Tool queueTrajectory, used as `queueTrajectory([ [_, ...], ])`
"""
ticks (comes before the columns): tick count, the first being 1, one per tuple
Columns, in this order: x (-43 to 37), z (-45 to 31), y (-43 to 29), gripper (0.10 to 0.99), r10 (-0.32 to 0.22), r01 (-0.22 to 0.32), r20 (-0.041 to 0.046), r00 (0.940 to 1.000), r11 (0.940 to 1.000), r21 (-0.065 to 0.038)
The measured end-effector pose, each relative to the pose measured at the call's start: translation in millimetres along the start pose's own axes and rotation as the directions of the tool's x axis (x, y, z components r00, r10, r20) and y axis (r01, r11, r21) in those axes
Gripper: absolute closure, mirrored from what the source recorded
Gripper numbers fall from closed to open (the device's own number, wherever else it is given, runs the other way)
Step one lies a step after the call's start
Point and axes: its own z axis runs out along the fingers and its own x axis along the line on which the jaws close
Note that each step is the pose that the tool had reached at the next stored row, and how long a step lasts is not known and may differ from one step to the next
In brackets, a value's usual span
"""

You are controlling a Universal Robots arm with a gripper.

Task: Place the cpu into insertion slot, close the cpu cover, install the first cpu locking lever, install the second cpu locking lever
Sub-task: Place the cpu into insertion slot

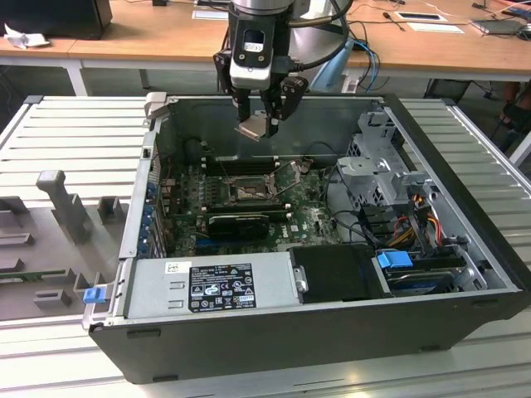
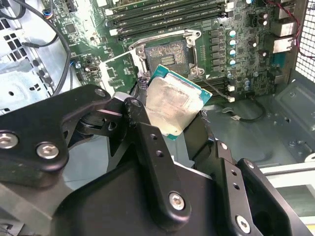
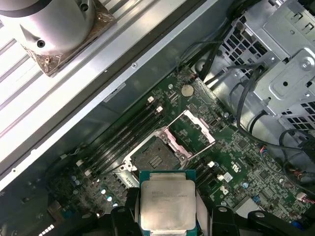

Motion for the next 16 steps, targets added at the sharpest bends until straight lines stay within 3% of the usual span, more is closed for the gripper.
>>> queueTrajectory([
  [16,0.0,1.2,-0.1,0.545,0.047,-0.047,0.0040,0.9989,0.9989,-0.001],
])
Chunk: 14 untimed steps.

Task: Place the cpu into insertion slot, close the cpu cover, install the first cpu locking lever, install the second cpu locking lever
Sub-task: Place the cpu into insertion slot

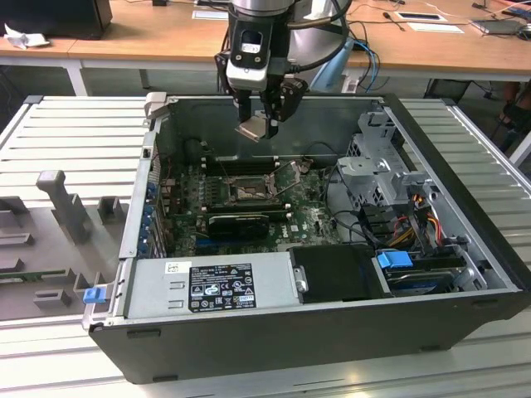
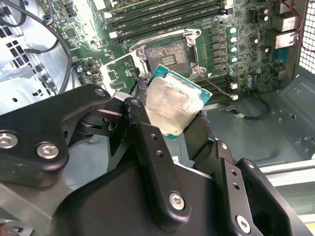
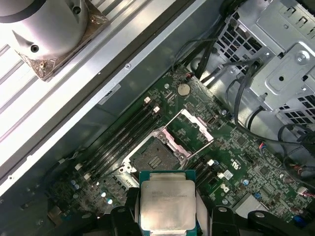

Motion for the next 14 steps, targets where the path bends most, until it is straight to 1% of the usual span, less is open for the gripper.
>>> queueTrajectory([
  [6,0.0,0.4,0.0,0.545,0.034,-0.034,0.0030,0.9994,0.9994,0.000],
  [14,0.0,0.9,-0.1,0.545,0.080,-0.080,0.0067,0.9968,0.9968,-0.001],
])
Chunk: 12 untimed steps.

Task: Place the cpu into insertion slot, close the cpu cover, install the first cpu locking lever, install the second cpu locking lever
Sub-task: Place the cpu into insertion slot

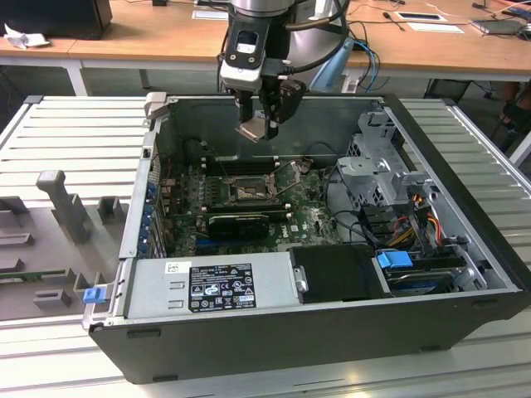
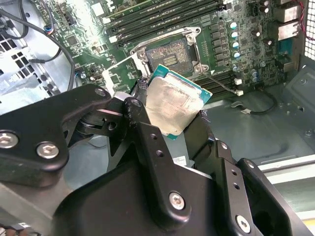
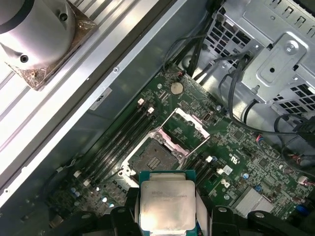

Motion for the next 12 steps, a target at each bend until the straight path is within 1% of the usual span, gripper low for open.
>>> queueTrajectory([
  [7,0.0,0.6,0.0,0.545,0.031,-0.031,0.0033,0.9995,0.9995,0.000],
  [9,0.0,1.3,-0.1,0.545,0.056,-0.056,0.0094,0.9984,0.9984,0.003],
  [12,0.0,1.9,-0.2,0.545,0.078,-0.078,0.0123,0.9969,0.9969,0.003],
])
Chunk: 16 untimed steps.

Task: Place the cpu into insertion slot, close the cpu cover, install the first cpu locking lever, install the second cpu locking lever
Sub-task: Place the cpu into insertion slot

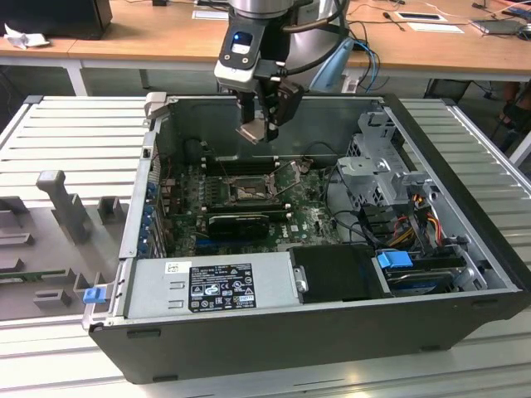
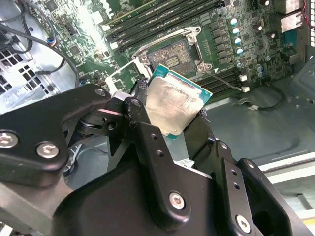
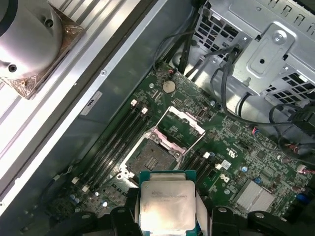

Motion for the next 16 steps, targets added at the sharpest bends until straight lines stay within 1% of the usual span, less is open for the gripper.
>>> queueTrajectory([
  [7,0.0,0.9,-0.1,0.545,0.043,-0.043,0.0057,0.9990,0.9991,0.001],
  [10,0.0,1.3,-0.1,0.545,0.076,-0.076,0.0082,0.9971,0.9971,0.001],
  [16,0.0,1.6,-0.1,0.545,0.102,-0.102,0.0101,0.9947,0.9948,0.000],
])
